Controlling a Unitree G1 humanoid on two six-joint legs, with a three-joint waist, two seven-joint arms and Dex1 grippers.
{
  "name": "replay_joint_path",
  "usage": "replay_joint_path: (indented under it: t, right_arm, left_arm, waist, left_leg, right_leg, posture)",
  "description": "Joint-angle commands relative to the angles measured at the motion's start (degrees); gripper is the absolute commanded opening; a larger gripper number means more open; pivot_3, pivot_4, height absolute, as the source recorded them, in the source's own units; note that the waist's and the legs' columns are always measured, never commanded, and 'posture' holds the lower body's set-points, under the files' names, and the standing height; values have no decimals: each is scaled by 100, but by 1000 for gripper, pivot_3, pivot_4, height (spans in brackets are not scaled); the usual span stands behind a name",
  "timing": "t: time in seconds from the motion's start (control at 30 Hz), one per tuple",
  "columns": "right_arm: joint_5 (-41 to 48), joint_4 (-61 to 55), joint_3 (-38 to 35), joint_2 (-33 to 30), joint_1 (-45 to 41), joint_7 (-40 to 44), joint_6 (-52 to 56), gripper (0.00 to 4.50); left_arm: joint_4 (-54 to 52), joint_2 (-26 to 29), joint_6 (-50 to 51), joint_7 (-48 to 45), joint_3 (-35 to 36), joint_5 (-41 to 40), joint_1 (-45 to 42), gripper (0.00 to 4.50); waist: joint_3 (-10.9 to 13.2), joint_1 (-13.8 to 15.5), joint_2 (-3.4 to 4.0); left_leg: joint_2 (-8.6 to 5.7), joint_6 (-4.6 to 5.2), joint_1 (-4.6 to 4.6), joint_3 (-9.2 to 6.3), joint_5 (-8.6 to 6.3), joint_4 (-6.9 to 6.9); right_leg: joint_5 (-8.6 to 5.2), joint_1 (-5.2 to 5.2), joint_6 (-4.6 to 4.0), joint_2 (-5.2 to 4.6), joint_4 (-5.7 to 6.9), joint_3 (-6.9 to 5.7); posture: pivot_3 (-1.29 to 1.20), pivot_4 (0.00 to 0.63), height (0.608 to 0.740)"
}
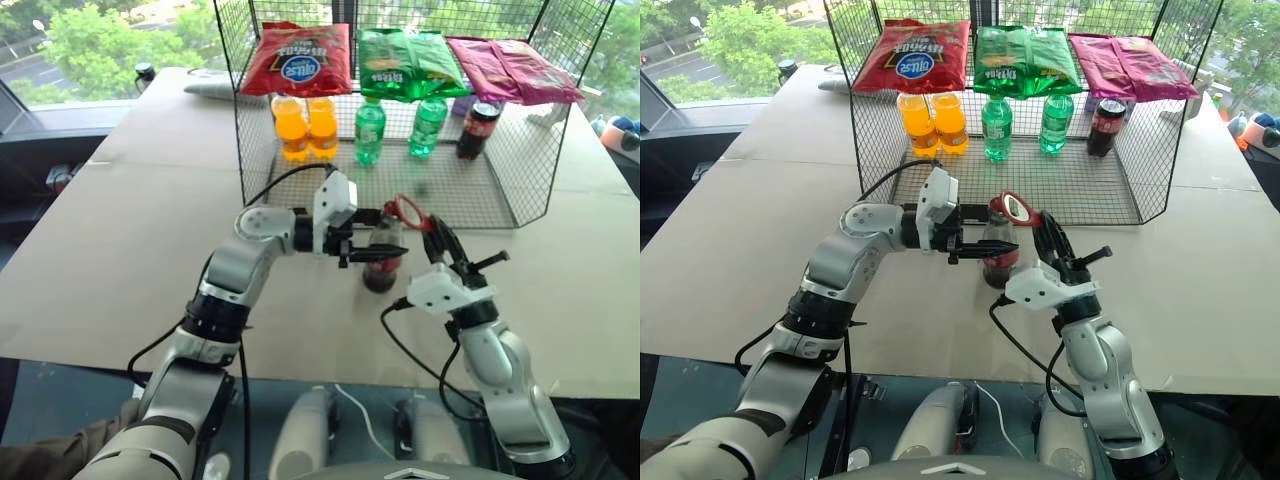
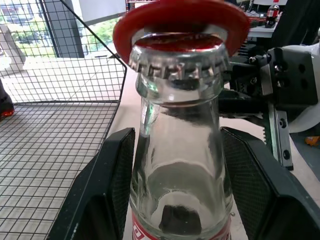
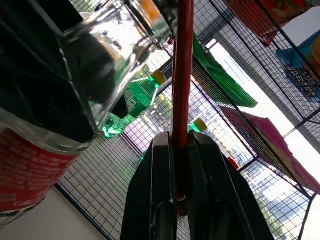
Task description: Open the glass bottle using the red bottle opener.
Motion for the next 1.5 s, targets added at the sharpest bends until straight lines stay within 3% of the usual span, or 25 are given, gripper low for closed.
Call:
replay_joint_path:
  t: [0.03,0.43,0.63,0.9,1.5]
  right_arm:
    - [-83,101,136,-62,27,-119,-299,0]
    - [252,593,237,195,-169,-285,-524,0]
    - [361,1249,313,26,-344,-440,-1060,0]
    - [-272,1369,366,-300,-360,-524,-1047,0]
    - [-438,337,-252,-1556,-643,959,-327,0]
  left_arm:
    - [-72,38,66,67,15,20,-30,2724]
    - [-35,21,77,67,17,39,-74,2724]
    - [6,-4,49,65,11,49,-103,2724]
    - [44,-27,30,71,-2,70,-134,2724]
    - [337,-311,-280,106,-45,215,-190,2724]
  waist:
    - [0,-2,0]
    - [-1,2,-1]
    - [-1,-5,-1]
    - [-8,-3,-1]
    - [-26,28,4]
  left_leg:
    - [0,0,1,0,0,0]
    - [1,15,9,0,10,1]
    - [1,17,14,1,11,2]
    - [1,17,22,3,11,3]
    - [-1,19,24,-3,11,17]
  right_leg:
    - [0,1,0,0,0,0]
    - [0,8,0,2,1,1]
    - [1,12,-1,2,1,3]
    - [1,20,-1,2,2,5]
    - [1,30,-1,1,3,3]
  posture:
    - [0,150,740]
    - [0,150,740]
    - [0,150,740]
    - [0,150,740]
    - [0,150,740]
